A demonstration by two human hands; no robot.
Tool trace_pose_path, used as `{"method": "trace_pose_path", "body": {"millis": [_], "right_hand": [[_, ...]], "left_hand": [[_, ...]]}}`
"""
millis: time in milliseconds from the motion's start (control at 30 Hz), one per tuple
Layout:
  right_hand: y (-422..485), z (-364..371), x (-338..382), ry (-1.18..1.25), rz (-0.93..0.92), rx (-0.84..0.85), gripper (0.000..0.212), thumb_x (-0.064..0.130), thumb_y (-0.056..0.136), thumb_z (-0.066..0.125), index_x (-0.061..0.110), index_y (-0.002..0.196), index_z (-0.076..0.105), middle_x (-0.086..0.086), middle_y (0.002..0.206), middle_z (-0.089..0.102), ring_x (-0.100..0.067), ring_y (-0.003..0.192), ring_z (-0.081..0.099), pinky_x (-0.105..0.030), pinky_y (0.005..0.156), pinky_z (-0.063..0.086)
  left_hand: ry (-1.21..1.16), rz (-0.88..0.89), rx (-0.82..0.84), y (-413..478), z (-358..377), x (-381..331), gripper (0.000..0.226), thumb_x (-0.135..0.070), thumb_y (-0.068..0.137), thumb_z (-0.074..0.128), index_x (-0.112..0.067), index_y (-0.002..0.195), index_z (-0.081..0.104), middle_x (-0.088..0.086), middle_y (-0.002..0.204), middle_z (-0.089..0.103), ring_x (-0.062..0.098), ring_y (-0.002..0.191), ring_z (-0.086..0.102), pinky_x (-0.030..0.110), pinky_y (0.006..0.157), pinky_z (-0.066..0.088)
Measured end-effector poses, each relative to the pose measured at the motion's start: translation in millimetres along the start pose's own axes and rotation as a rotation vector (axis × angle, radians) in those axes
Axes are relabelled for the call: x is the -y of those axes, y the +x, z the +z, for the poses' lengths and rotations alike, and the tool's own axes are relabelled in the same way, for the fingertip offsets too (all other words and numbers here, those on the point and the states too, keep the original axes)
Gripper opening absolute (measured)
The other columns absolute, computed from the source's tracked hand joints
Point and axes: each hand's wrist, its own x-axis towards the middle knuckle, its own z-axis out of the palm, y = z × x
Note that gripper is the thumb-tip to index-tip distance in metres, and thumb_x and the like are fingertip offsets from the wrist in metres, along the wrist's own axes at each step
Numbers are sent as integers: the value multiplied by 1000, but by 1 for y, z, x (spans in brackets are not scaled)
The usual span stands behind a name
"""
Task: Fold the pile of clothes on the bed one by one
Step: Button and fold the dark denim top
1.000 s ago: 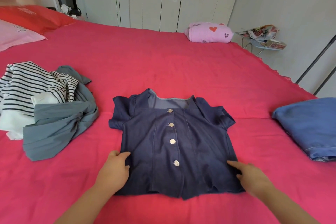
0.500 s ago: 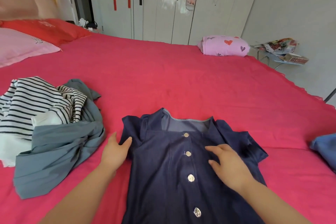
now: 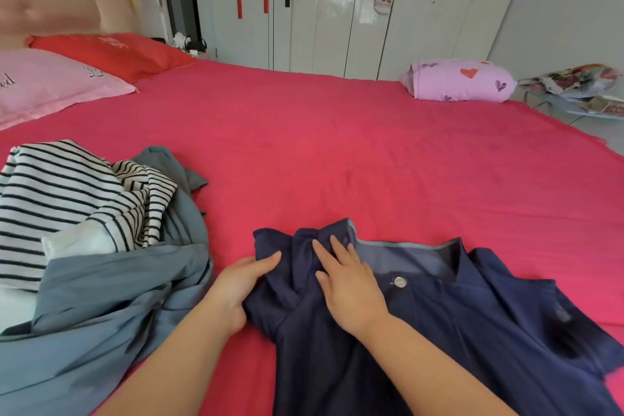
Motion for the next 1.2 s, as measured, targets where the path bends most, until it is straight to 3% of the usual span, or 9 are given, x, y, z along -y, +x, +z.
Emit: {"method": "trace_pose_path", "body": {"millis": [200,333,467,600,700,867,933,1033,1200], "right_hand": [[-3,19,-10,13,82,24,51,40,101,23,39,147,2,1,158,3,-24,145,6,-40,117,9],[-4,15,-6,47,84,8,51,40,101,25,40,147,3,1,158,4,-24,145,5,-42,117,8],[-5,9,0,30,89,-71,51,39,101,25,39,147,3,3,158,1,-23,146,-2,-42,116,5],[-2,15,7,-34,61,34,49,40,101,20,35,148,9,3,158,7,-23,146,1,-45,116,4],[-1,15,8,-20,64,92,49,40,101,22,32,148,12,2,158,9,-24,145,2,-47,116,4],[-12,5,7,7,-29,-26,47,32,101,28,30,148,19,1,157,16,-23,146,2,-40,117,3],[-16,0,5,177,-61,-88,44,25,101,31,25,145,31,0,153,27,-20,144,13,-28,116,8],[-19,-10,-3,534,55,-224,35,15,99,38,16,131,52,0,135,53,-12,128,44,-11,100,24],[-26,-26,-35,1208,522,-238,24,16,97,39,10,98,62,-7,101,66,-20,97,61,-38,92,48]], "left_hand": [[-273,159,84,-7,-1,3,4,-13,81,61,-12,85,60,8,78,68,18,69,68,33,68,51],[-382,131,142,-5,-11,6,22,-21,74,60,-14,95,62,10,90,69,22,80,69,35,75,53],[-377,290,-70,-6,-14,2,5,-12,86,58,-13,82,60,5,77,67,15,71,64,29,69,54],[-232,526,-405,-13,-14,-1,18,-4,83,64,-15,71,55,2,71,56,10,66,51,24,65,43],[-105,597,-494,-18,-4,-2,20,-4,82,67,-18,73,54,-1,71,55,4,62,49,15,61,42],[-198,496,-336,-32,20,-20,19,-3,81,67,-16,90,56,3,85,60,11,72,57,22,66,49],[-56,555,-330,-38,36,-22,24,-2,80,68,-19,91,56,1,84,61,9,70,58,18,63,50],[281,605,-220,-46,68,-13,34,-4,74,71,-25,95,54,2,95,63,18,83,61,29,80,49],[1055,705,370,-57,96,23,47,-10,85,59,-23,129,50,-6,129,54,11,121,48,23,104,35]]}}
